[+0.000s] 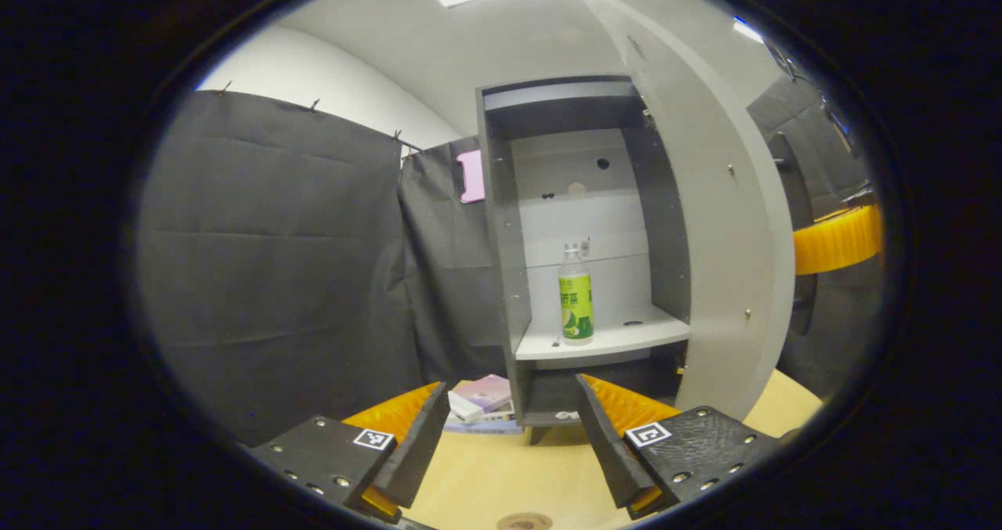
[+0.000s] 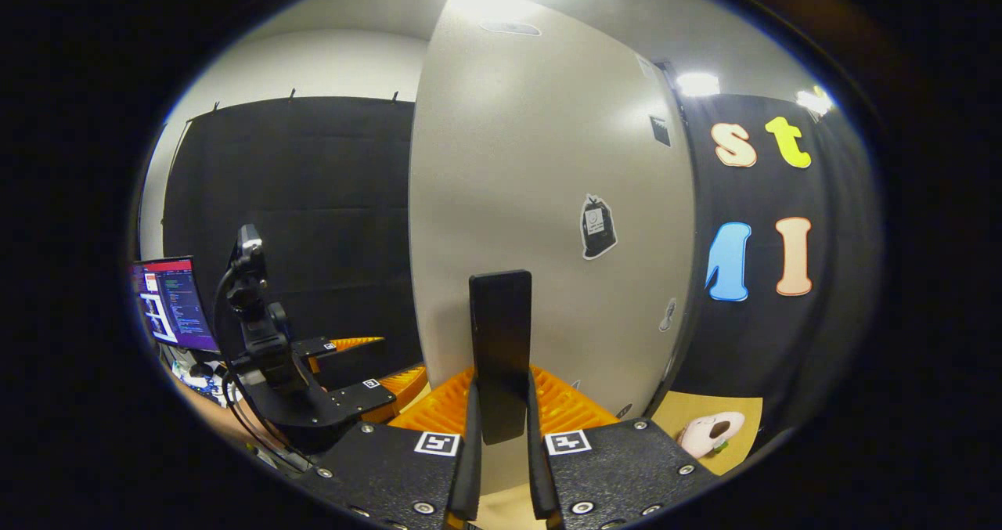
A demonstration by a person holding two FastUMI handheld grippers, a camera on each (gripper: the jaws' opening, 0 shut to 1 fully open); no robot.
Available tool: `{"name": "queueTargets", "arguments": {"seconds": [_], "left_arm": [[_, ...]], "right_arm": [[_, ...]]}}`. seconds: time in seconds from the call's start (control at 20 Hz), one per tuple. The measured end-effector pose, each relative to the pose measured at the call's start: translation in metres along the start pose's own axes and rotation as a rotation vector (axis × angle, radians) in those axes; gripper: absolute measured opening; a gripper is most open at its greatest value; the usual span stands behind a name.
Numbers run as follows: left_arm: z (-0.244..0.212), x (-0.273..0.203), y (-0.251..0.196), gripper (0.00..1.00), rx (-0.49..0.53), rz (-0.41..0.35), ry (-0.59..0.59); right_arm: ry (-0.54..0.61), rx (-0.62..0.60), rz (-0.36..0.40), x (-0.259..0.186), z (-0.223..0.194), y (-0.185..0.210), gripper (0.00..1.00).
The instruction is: Open the cabinet door with the right hand, grasp the bottle in the cabinet with the left hand and place it on the coaster, then close the cabinet door with the right hand.
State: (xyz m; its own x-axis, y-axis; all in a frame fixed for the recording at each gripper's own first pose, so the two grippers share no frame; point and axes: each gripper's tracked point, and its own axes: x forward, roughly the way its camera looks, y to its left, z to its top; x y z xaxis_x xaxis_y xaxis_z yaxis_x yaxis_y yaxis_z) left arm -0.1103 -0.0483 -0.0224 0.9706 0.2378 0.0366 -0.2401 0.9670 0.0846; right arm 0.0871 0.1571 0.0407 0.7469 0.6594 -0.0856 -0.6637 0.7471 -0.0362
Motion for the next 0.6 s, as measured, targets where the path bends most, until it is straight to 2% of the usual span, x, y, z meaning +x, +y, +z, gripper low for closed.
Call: {"name": "queueTargets", "arguments": {"seconds": [0.3,0.5,0.6], "left_arm": [[0.009,0.021,-0.049,0.91,-0.031,-0.036,-0.008],[0.017,0.042,-0.063,0.91,0.025,-0.037,-0.011],[0.02,0.059,-0.071,0.91,0.053,-0.052,-0.013]], "right_arm": [[-0.03,0.007,-0.085,-0.016,0.007,0.006,0.25],[-0.052,0.026,-0.155,-0.039,0.001,-0.003,0.28],[-0.068,0.073,-0.18,-0.052,0.0,-0.003,0.3]]}}
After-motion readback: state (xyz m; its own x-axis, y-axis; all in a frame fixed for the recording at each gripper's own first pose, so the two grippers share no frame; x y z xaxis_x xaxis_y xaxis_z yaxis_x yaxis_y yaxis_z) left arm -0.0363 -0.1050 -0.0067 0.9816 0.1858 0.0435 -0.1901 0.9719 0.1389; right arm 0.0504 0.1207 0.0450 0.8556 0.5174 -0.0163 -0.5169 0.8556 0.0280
